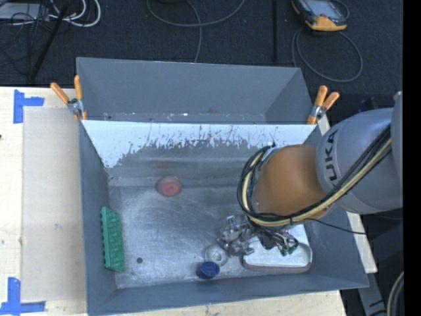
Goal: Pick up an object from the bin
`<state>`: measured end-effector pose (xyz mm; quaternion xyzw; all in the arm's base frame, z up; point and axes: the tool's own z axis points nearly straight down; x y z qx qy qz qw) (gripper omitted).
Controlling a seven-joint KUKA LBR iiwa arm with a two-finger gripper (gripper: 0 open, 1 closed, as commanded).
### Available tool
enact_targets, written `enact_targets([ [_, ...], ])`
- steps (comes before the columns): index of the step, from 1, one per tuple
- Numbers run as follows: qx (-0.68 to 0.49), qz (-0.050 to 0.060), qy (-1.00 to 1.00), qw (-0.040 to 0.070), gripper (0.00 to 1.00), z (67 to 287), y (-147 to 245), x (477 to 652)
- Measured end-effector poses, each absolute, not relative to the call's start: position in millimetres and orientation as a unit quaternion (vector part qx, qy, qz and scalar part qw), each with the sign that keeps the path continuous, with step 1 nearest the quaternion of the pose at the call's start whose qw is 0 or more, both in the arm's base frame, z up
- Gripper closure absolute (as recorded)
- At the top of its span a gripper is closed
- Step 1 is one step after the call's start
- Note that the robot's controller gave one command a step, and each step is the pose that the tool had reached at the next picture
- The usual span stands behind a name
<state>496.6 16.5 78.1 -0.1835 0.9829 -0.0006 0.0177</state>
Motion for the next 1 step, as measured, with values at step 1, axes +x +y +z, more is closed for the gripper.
enact_targets([
  [1,-0.245,-0.001,0.969,0.004,1.0,202.8,0.5,497.5],
])
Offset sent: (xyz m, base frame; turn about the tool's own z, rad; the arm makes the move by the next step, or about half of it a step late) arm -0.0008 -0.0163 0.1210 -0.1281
